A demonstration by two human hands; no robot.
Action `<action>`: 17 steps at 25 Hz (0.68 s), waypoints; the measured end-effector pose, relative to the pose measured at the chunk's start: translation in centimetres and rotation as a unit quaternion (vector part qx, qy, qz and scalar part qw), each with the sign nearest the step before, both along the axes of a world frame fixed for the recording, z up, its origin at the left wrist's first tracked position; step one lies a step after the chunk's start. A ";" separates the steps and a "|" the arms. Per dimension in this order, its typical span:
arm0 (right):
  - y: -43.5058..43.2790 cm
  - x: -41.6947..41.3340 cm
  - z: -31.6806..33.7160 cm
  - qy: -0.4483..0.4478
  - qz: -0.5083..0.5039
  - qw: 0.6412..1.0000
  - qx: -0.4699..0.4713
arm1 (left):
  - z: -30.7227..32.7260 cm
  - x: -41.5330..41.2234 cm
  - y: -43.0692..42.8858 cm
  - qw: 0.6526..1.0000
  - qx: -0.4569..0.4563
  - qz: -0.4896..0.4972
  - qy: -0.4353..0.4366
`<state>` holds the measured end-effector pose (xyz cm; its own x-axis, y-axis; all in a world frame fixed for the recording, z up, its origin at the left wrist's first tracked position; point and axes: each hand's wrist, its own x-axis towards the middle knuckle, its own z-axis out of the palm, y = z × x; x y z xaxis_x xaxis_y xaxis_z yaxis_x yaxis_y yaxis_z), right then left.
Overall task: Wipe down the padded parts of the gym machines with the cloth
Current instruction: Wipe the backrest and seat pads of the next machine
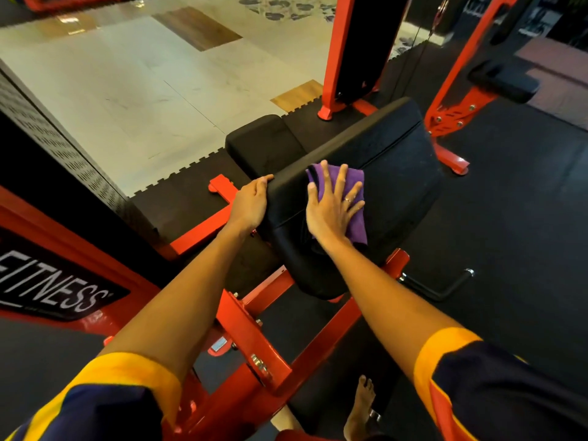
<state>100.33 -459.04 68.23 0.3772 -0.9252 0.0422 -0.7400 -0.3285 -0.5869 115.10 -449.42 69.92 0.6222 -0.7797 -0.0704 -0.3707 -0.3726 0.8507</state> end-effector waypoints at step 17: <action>6.9 0.1 -1.4 0.025 0.137 0.975 -0.173 | 0.1 -0.6 0.3 1.000 -0.002 0.010 0.001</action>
<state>100.44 -452.16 66.87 0.6181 -0.7230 0.3086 -0.6210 -0.6898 -0.3722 114.52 -449.13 70.02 0.6376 -0.7673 -0.0689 -0.3609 -0.3765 0.8532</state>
